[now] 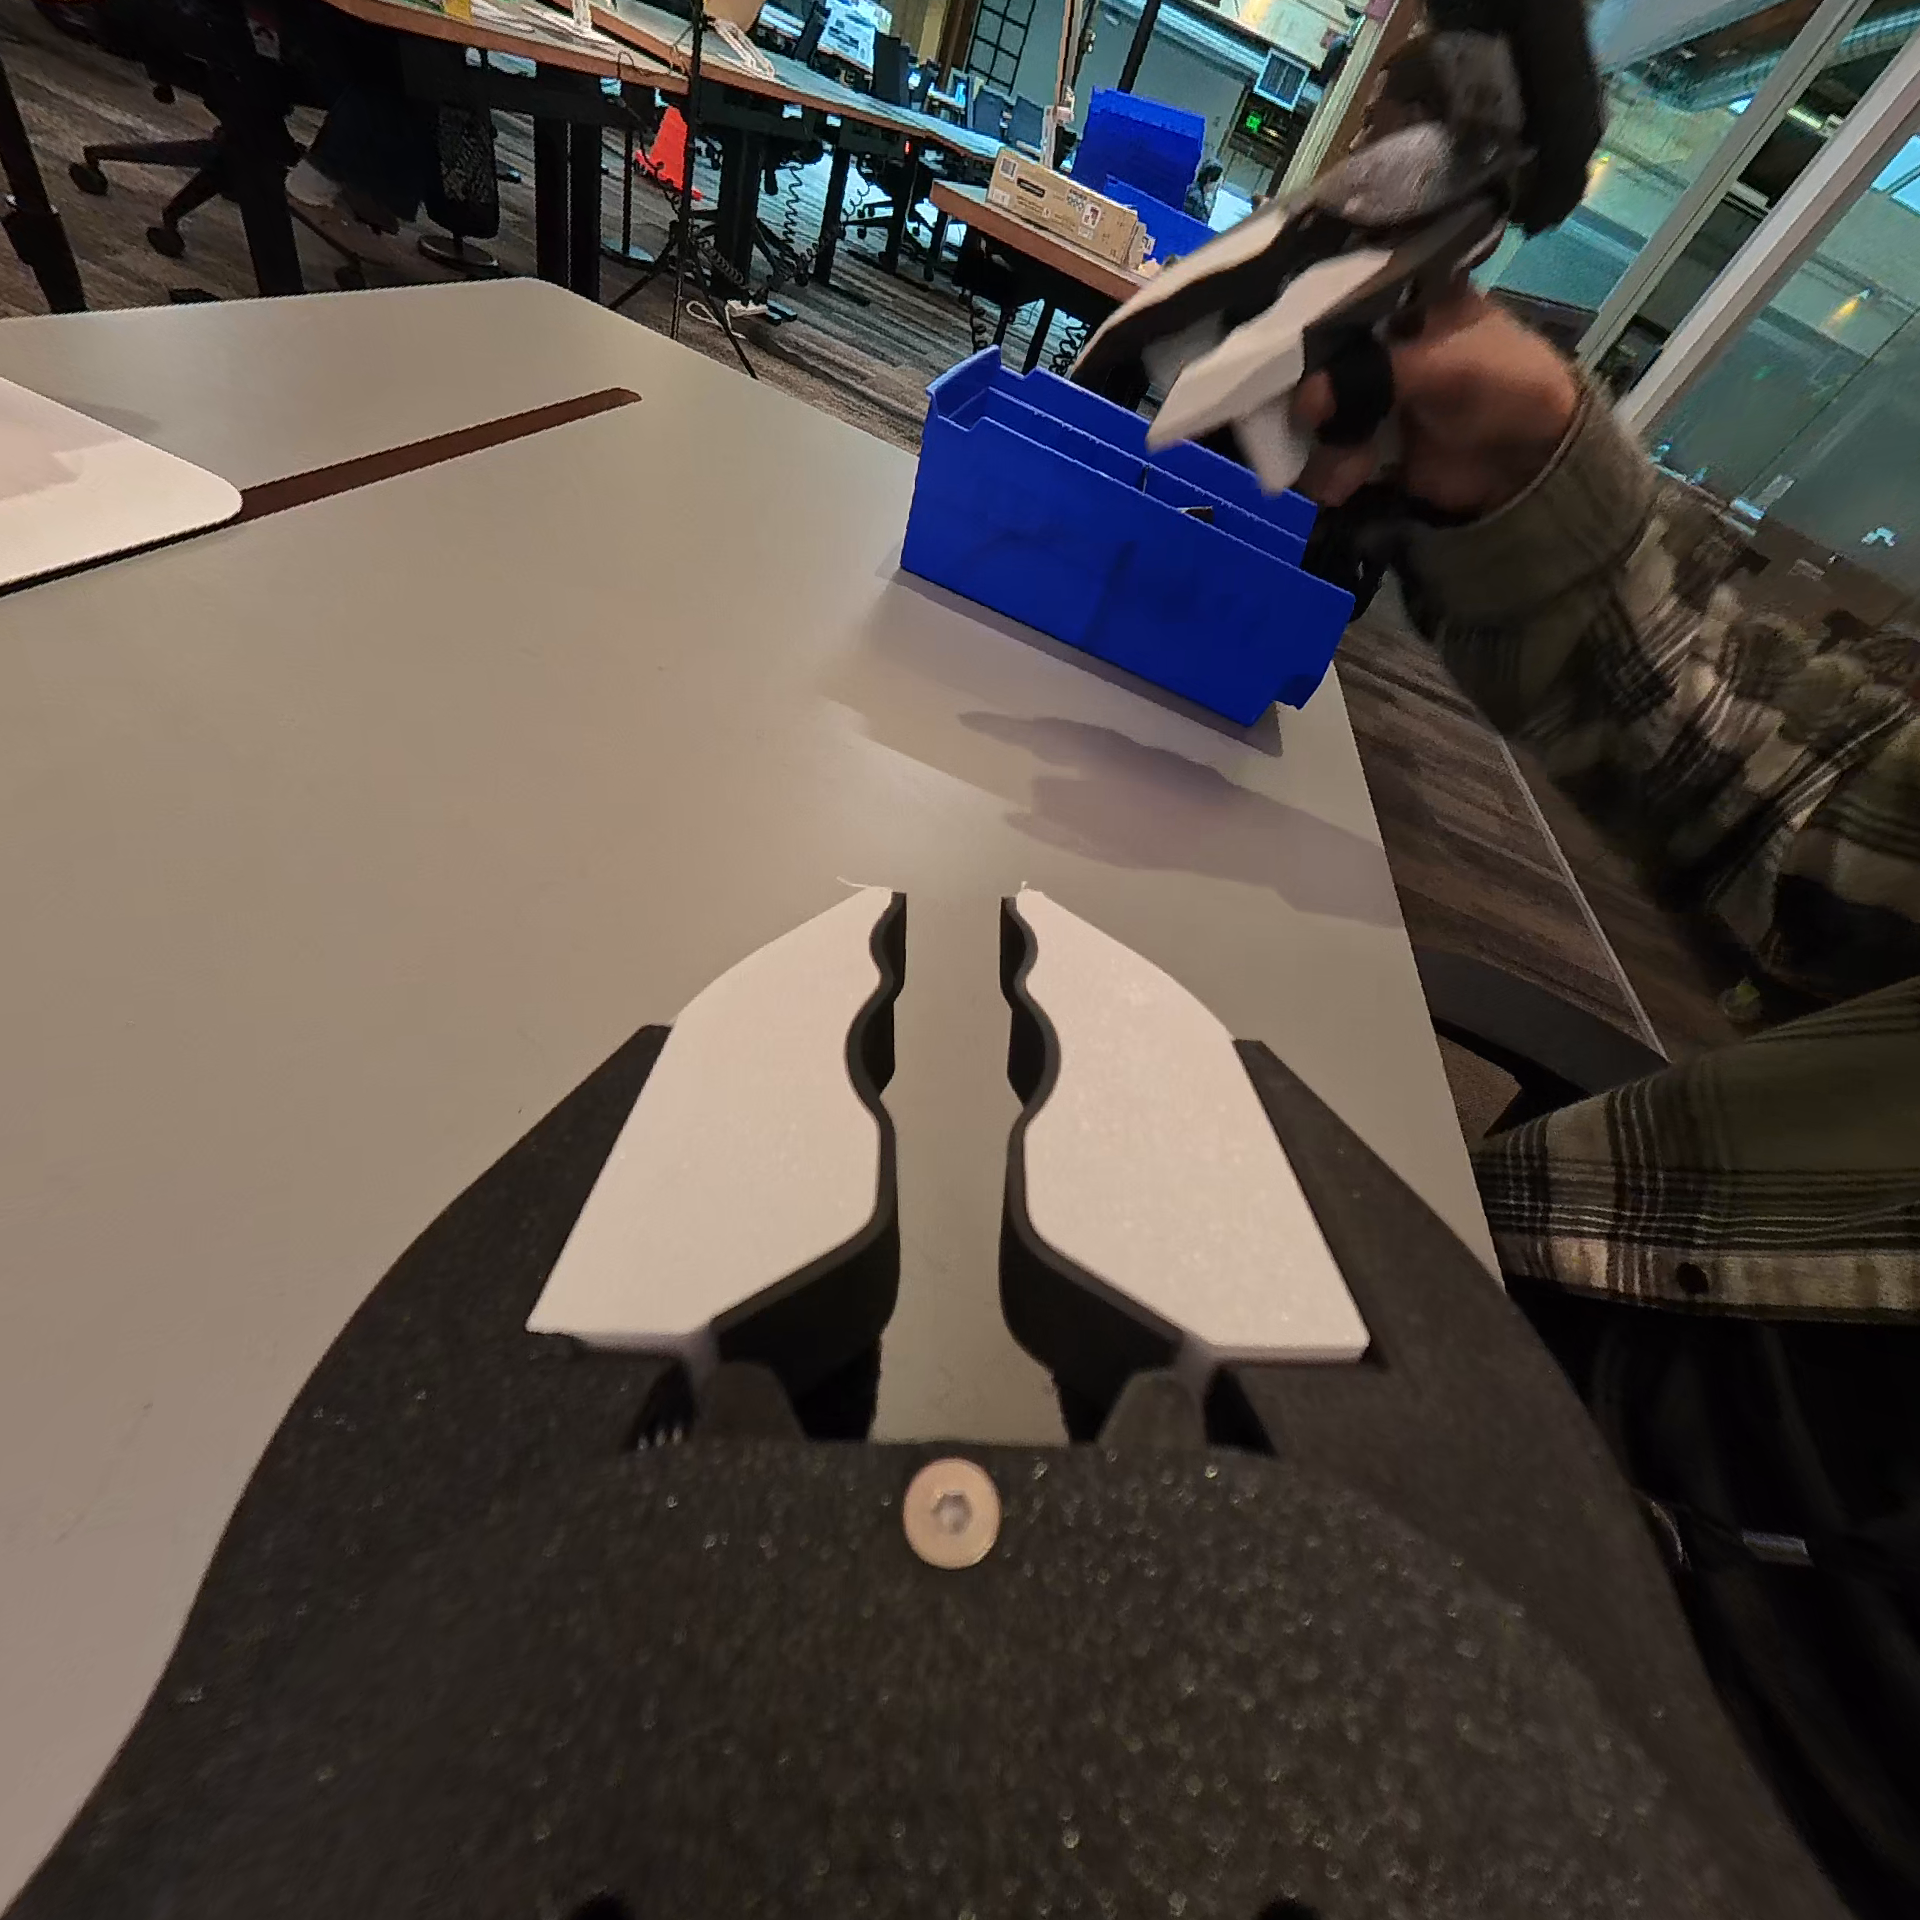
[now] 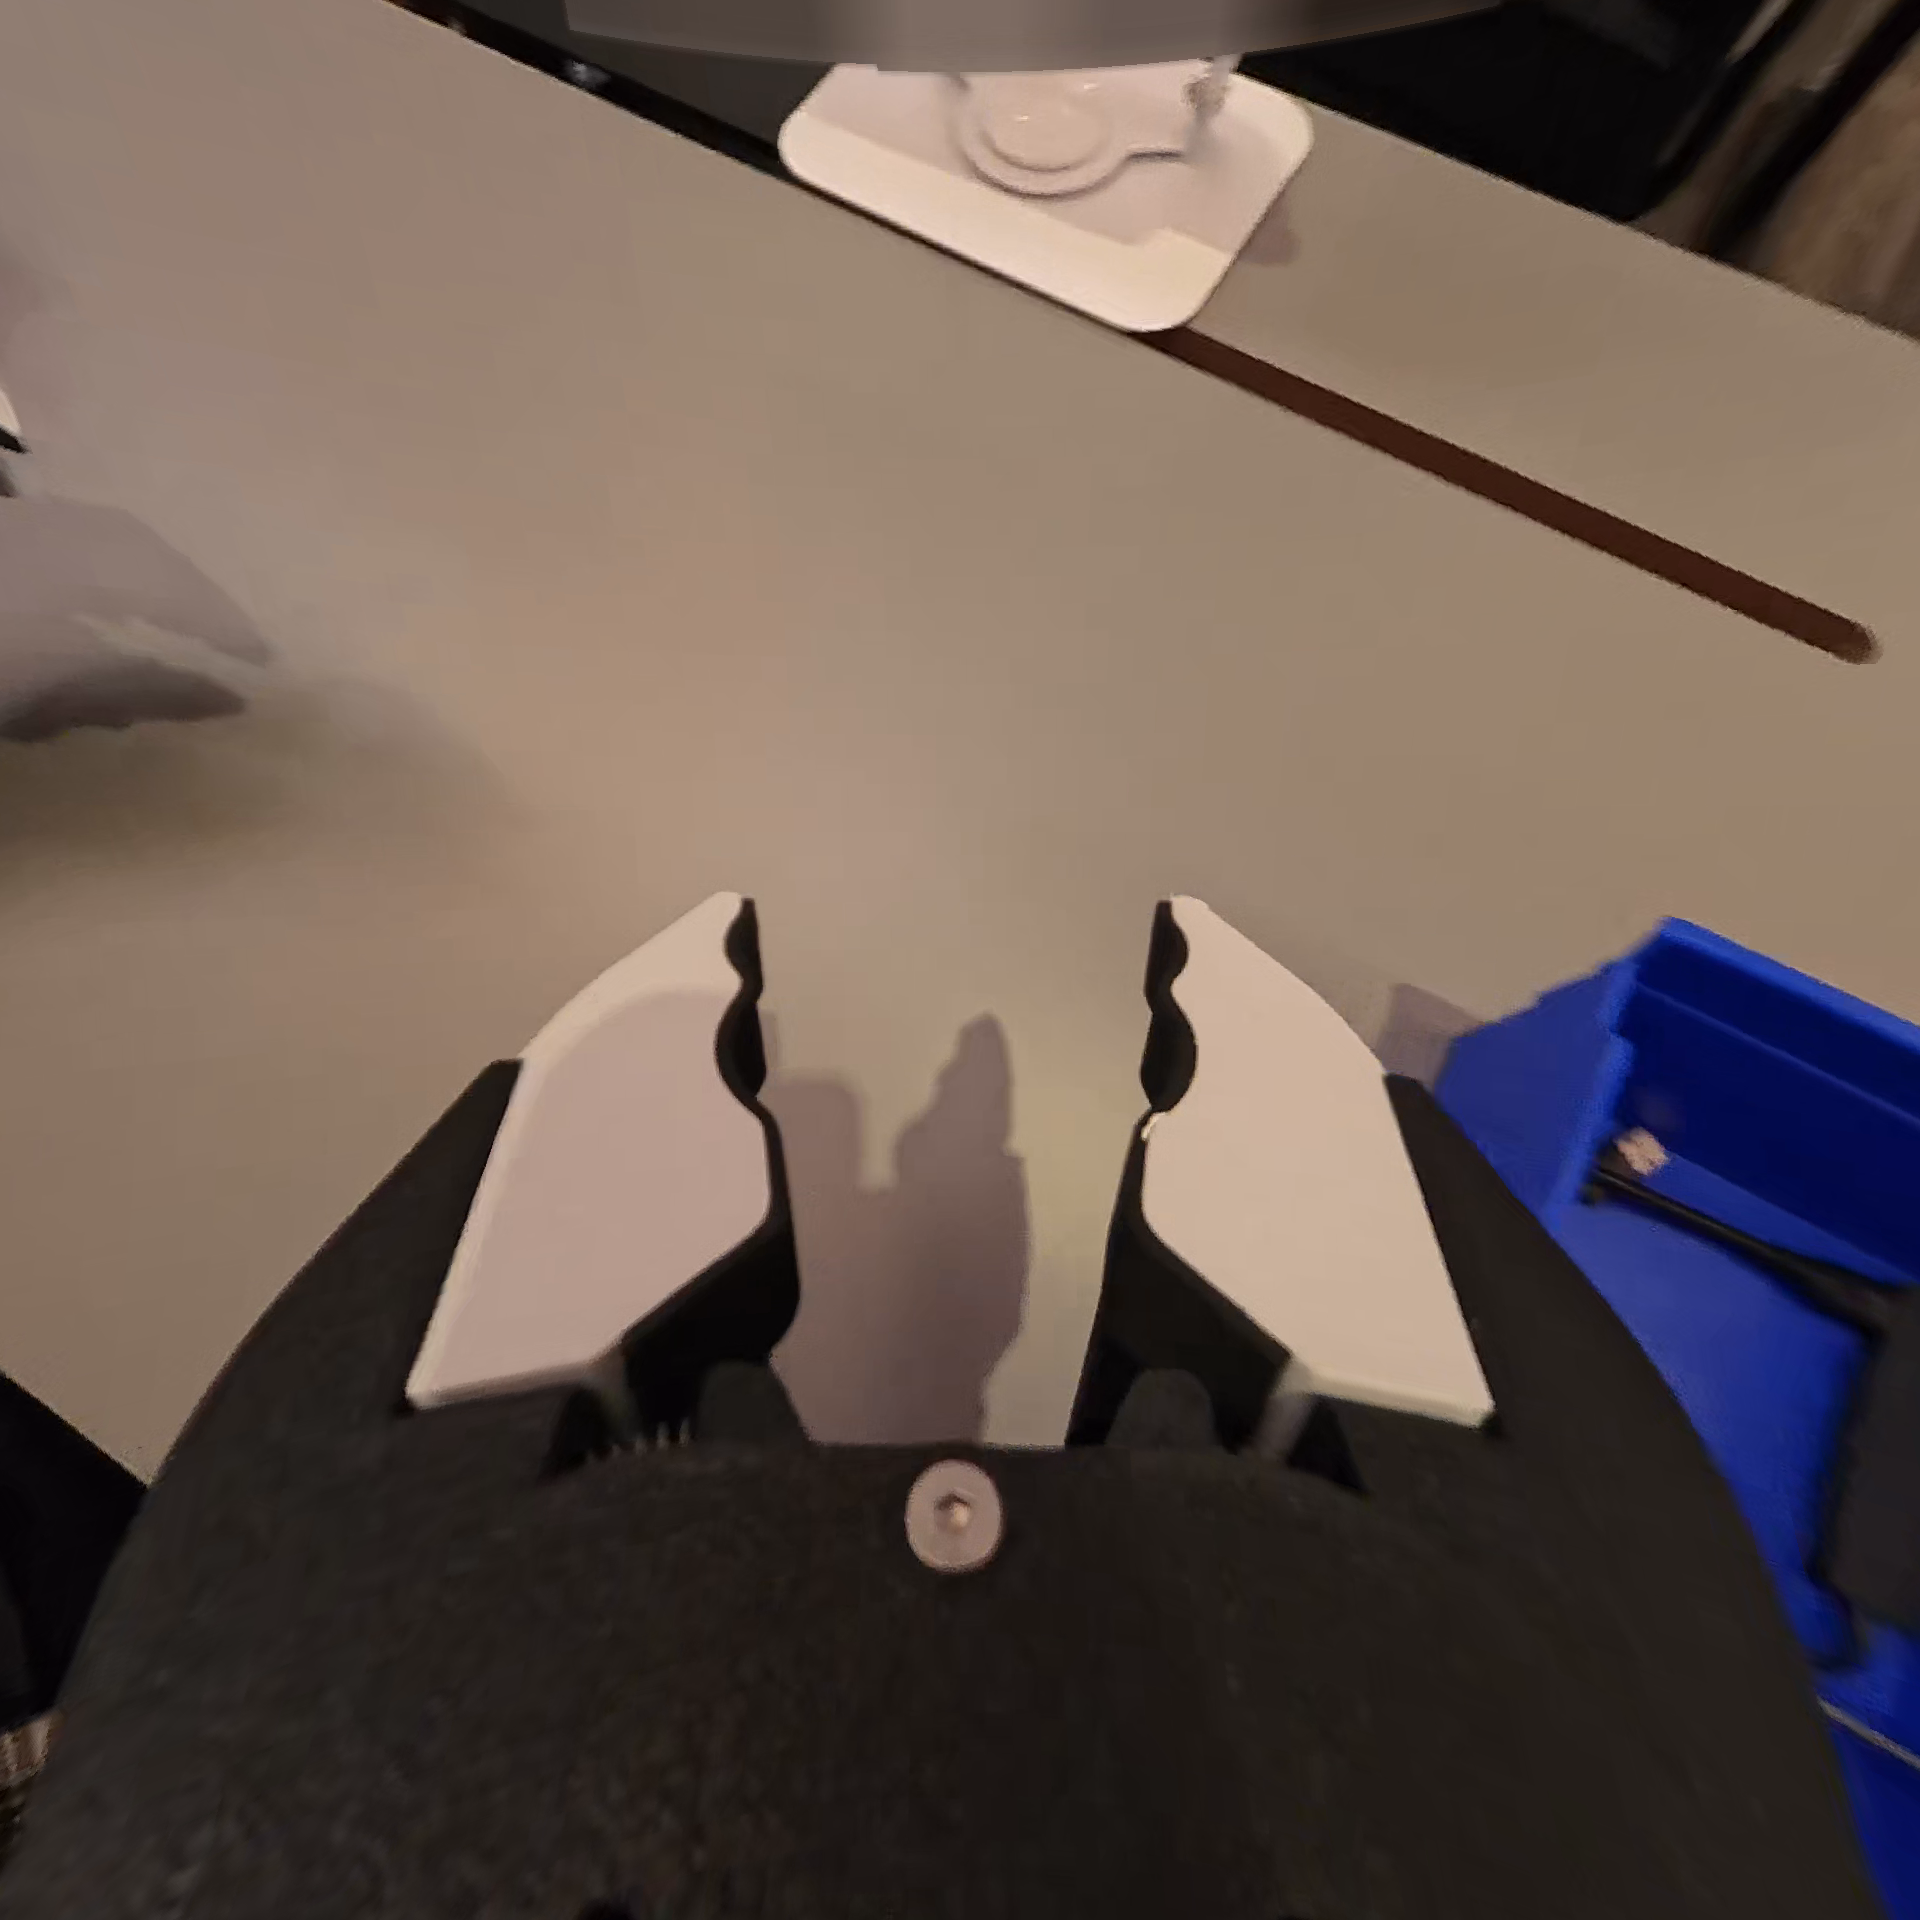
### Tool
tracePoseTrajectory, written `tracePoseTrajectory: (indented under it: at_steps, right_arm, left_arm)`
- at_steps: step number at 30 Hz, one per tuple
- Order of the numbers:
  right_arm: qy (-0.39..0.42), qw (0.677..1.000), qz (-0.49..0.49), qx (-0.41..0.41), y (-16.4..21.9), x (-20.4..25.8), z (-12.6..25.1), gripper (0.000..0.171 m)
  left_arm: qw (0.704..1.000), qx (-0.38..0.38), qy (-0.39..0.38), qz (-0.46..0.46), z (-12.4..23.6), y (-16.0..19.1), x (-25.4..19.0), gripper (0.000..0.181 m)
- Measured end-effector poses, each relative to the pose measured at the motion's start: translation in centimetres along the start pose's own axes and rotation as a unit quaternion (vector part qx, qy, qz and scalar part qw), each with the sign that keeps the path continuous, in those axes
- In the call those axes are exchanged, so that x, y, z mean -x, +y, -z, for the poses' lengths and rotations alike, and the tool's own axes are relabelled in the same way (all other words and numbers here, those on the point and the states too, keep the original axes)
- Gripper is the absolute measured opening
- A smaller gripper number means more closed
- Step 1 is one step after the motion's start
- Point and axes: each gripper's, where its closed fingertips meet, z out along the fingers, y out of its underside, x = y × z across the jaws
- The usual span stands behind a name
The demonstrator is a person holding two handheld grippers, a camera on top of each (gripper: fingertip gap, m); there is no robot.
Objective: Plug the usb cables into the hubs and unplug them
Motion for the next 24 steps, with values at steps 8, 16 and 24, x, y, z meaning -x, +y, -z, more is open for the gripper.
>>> tracePoseTrajectory:
  at_steps: [8,16,24]
  right_arm:
    - [-0.085,0.993,0.006,-0.077,1.0,3.9,-7.3,0.071]
    - [-0.052,0.986,0.034,-0.158,1.5,3.4,-10.1,0.056]
    - [-0.079,0.982,0.075,-0.152,1.6,6.2,-10.6,0.057]
  left_arm:
    - [1.0,0.004,-0.001,-0.001,-0.2,0.2,0.0,0.016]
    - [1.0,0.02,-0.003,0.004,-0.8,1.0,0.4,0.016]
    - [1.0,-0.003,-0.016,0.006,0.2,0.2,0.9,0.016]
